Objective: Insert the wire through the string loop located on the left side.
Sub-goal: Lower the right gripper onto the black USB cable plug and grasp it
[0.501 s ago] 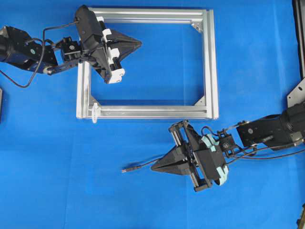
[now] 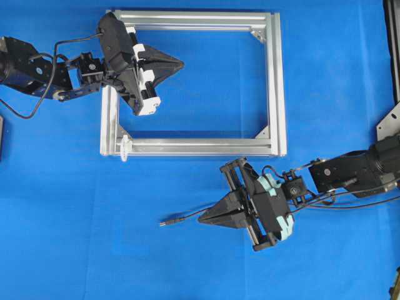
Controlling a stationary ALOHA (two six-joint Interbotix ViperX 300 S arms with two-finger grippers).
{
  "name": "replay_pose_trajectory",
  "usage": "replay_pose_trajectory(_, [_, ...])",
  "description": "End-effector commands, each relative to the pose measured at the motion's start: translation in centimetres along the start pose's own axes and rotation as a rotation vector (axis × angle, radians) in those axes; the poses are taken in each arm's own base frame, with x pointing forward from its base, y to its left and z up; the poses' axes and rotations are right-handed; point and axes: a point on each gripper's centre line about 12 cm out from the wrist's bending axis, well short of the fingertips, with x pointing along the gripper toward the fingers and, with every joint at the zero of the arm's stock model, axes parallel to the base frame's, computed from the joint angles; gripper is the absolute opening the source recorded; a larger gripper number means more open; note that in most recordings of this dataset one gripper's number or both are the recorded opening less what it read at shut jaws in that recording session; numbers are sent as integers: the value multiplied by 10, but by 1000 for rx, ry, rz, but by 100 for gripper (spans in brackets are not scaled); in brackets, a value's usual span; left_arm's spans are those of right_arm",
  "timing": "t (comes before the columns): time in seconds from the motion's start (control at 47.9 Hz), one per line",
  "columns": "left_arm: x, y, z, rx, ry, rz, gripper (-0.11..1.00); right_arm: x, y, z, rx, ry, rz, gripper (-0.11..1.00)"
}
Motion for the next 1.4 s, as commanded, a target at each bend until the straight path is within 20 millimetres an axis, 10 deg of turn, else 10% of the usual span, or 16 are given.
replay_pose_trajectory(0.0, [-2, -2, 14, 2, -43, -6, 0, -2, -1, 19, 9, -51, -4, -2])
replay_pose_trajectory(0.125, [-2, -2, 14, 2, -41, -6, 0, -1, -2, 20, 42, -53, -9, 14])
replay_pose_trajectory(0.418, [-2, -2, 14, 2, -40, -6, 0, 2, -6, 15, 97, -45, -41, 93])
replay_pose_trajectory(1.378, [-8, -1, 8, -6, -21, -5, 0, 45, -14, -35, 159, 18, -90, 89])
